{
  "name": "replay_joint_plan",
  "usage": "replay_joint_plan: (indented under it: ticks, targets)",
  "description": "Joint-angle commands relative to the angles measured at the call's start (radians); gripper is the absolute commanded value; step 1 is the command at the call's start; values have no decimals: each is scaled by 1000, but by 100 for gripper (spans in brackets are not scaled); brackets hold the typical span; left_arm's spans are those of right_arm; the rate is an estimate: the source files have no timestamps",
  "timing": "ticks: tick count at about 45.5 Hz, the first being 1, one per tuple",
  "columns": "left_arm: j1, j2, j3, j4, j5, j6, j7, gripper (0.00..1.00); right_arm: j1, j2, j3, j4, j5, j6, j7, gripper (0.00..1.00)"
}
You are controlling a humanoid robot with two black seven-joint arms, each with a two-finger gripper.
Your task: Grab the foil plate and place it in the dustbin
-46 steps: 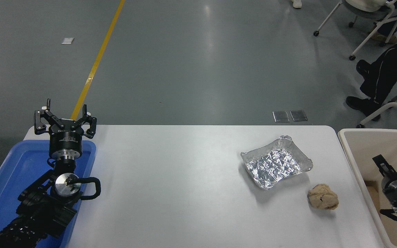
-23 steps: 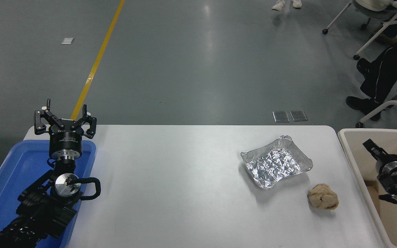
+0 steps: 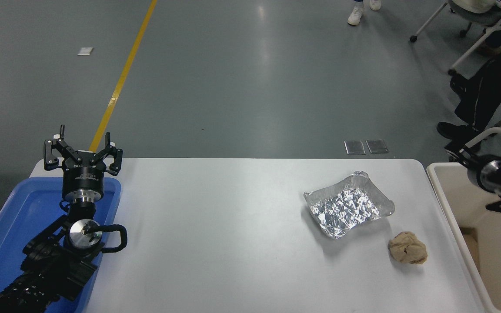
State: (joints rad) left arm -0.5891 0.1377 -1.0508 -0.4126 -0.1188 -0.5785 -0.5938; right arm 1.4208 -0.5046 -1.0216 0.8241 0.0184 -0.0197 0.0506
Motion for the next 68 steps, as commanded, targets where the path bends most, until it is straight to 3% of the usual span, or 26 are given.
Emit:
replay_joint_plan:
  ticks: [1, 16, 25, 41, 53, 68]
  targets:
    - [0, 0, 0, 0, 1, 0, 0, 99, 435, 115, -273, 377, -31, 99, 2, 100]
    - [0, 0, 0, 0, -1, 0, 0, 99, 762, 268, -250, 688, 41, 273, 0, 100]
    - [0, 2, 0, 0, -1, 0, 0, 99, 830, 268, -232, 829, 41, 371, 0, 100]
    - [0, 2, 0, 0, -1, 0, 0, 99, 1080, 210, -241, 891, 46, 702, -2, 100]
    - [0, 2, 0, 0, -1, 0, 0, 99, 1054, 213, -250, 883, 43, 679, -8, 100]
    - [0, 2, 0, 0, -1, 0, 0, 99, 795, 209, -281, 856, 48, 391, -12, 100]
